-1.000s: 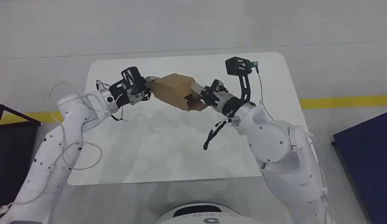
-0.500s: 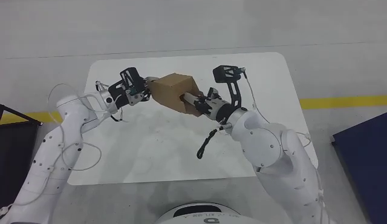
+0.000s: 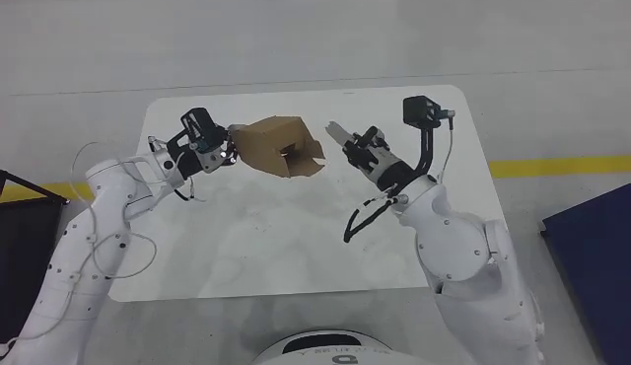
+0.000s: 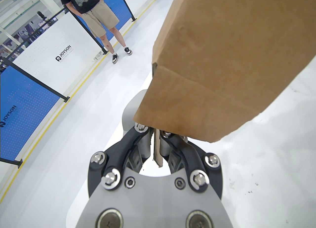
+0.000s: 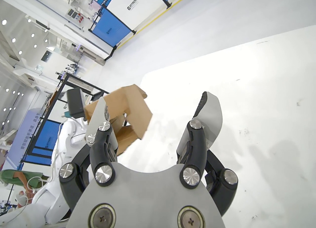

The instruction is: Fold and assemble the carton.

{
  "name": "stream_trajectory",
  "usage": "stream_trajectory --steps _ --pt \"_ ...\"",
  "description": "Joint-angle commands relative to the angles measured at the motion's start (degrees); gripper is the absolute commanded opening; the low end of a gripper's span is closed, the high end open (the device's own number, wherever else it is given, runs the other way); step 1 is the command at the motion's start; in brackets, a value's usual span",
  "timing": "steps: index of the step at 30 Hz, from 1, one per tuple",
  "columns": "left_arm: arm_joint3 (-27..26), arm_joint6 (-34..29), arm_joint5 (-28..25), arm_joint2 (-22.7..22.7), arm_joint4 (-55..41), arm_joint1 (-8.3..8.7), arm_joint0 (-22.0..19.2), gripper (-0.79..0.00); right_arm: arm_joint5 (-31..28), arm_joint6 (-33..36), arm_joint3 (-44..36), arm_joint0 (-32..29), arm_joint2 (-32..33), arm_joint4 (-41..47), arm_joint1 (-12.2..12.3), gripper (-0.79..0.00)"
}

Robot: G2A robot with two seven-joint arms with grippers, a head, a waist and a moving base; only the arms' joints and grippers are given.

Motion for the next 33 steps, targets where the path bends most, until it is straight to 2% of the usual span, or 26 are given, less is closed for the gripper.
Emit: stream_trajectory --steps 1,12,18,24,28,33 --pt "-0.1 0.0 -0.1 -0.2 -0.1 0.03 0.1 -0.785 -0.2 -0.5 0.8 -0.6 0.5 0.5 0.0 -0.163" --pt "-0.2 -0.5 -0.7 0.5 0.3 -0.1 -0.3 -0.785 -1.7 5.7 0.9 0.2 -1.9 -0.5 0.5 -0.188" --pt "-0.2 -0.2 -0.8 0.6 0.9 -0.14 -0.4 -0.785 -1.8 8.2 1.3 1.4 -3.3 -1.1 0.7 -0.262" --pt "-0.5 0.3 -1.0 0.9 1.6 -0.17 -0.4 -0.785 -1.2 9.1 3.6 3.3 -4.9 -2.9 0.7 -0.231" --pt "-0.8 0.4 -1.3 1.2 1.6 -0.23 -0.6 -0.785 -0.4 9.8 5.9 4.9 -6.3 -5.7 0.7 -0.237" --pt "-0.7 0.3 -1.2 1.3 1.9 -0.27 -1.0 -0.785 0.7 7.5 3.9 5.3 -5.9 -5.1 0.6 -0.228"
